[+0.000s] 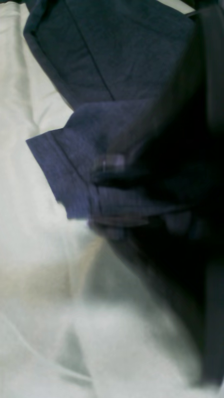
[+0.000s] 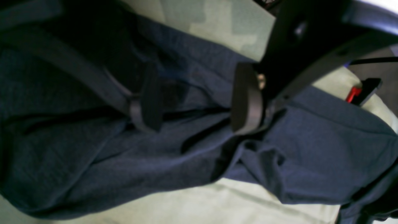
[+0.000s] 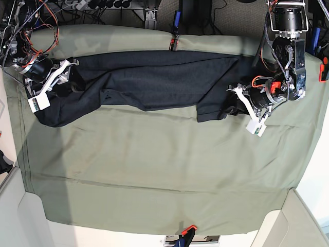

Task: Fold the T-shirt properly
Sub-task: 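Grasp the strip's end with the left gripper, right gripper holding the other end, then push the left gripper's end of the strip toward the right gripper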

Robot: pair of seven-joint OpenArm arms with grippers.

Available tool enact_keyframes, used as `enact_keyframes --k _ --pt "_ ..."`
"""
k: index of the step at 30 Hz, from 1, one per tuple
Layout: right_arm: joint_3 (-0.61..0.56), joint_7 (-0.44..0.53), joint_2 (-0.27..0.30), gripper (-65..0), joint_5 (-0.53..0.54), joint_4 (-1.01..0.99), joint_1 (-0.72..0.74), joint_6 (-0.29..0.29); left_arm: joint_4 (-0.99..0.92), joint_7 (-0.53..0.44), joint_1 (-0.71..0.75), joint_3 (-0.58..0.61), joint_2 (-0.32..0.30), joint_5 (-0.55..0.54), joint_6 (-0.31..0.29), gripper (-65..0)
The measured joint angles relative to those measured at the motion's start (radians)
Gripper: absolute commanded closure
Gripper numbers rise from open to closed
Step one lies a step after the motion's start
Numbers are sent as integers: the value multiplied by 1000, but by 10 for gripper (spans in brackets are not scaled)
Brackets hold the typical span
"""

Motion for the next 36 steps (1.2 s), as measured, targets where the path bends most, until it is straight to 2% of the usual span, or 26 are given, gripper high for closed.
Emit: enact_keyframes --k 1,3,5,10,15,20,21,22,25,26,27,30,32,34,36 --pt "0 0 0 -351 0 0 0 0 0 2 0 0 -3 2 0 -4" --pt "0 0 0 -351 0 0 0 0 13 28 0 0 -8 -3 -21 0" --pt "0 0 0 -351 0 0 0 0 71 98 6 -19 -17 -51 -39 0" --pt "0 0 0 -351 -5 0 -6 0 303 138 102 -117 -79 -210 -54 0" --pt "0 1 0 -351 -1 0 -8 0 458 163 248 -214 -108 -233 -55 0" --pt "0 1 0 -351 -3 0 -9 0 469 156 341 -275 -108 -233 -54 -1" --pt "0 3 0 -351 -3 0 -8 0 458 161 352 -277 -108 -230 -54 -11" --pt "0 16 0 -351 -3 0 -8 0 444 163 359 -276 -108 -230 -54 -50" --pt "0 21 0 -351 -2 0 -8 0 384 132 354 -274 -108 -234 -54 -277" --pt "0 23 0 -351 -3 0 -8 0 357 115 355 -274 -108 -233 -54 -335" --pt "0 23 0 -351 -3 0 -9 -1 328 102 355 -274 -108 -229 -55 -353" --pt "0 19 0 -351 -3 0 -9 -1 276 103 356 -275 -107 -214 -53 -352" --pt "0 19 0 -351 -3 0 -9 -1 275 128 354 -290 -107 -262 -53 -352" --pt "0 19 0 -351 -3 0 -9 -2 278 126 354 -346 -101 -324 -54 -352" --pt "0 19 0 -351 -4 0 -11 -2 280 127 352 -423 -103 -343 -53 -352"
